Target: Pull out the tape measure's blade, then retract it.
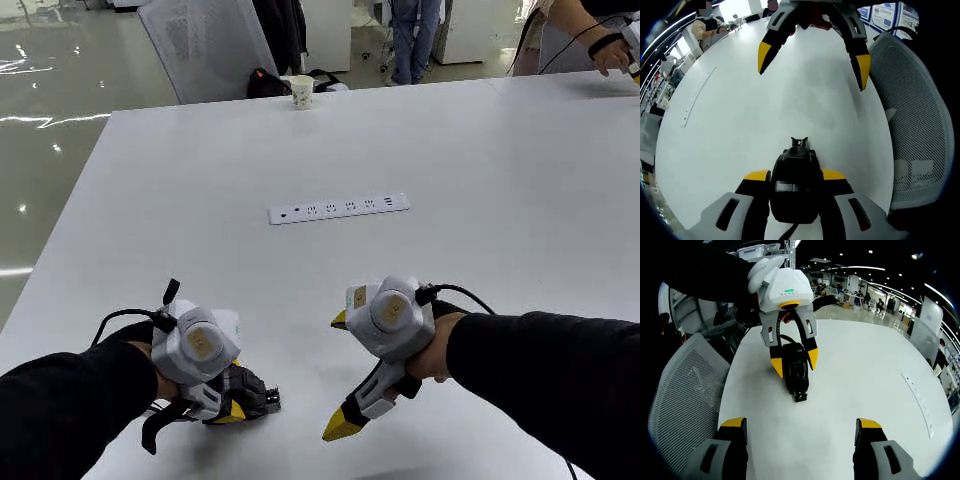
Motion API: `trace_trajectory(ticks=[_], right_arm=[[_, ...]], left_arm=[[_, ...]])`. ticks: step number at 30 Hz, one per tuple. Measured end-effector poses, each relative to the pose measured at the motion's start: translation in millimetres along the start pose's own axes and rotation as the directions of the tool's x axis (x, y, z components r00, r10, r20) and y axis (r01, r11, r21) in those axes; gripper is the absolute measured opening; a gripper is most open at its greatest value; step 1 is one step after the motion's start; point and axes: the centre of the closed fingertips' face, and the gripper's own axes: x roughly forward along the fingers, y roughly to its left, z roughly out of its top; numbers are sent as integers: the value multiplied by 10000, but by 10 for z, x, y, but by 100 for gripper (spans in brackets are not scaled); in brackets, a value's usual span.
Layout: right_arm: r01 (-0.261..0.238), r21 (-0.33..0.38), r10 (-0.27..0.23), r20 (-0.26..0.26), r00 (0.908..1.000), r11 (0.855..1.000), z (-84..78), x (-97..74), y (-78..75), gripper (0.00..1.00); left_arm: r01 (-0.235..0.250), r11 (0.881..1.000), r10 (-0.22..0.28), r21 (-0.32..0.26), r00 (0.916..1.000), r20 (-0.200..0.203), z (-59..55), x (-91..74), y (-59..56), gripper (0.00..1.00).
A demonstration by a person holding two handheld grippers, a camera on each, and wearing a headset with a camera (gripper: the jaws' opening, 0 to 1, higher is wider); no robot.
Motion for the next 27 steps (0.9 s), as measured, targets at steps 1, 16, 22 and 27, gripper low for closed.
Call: trace_trajectory(ticks=[1, 16, 22, 27], right_arm=[[-46, 81, 46, 7, 10000, 10000, 1, 20, 2, 89], [-344, -181, 340, -203, 9992, 9992, 21, 333, -38, 64], [-464, -501, 452, -248, 9987, 9977, 96, 468, -29, 53], [-656, -876, 621, -420, 9972, 9940, 140, 596, 4, 46]], left_arm=[[14, 10000, -14, 13, 10000, 57, 6, -5, 2, 32], [182, 9998, -186, 98, 9989, 441, 10, -4, 2, 32], [145, 9998, -140, -123, 9992, 381, -3, 0, -5, 32], [16, 9997, -6, -229, 9989, 467, -1, 0, 5, 32]])
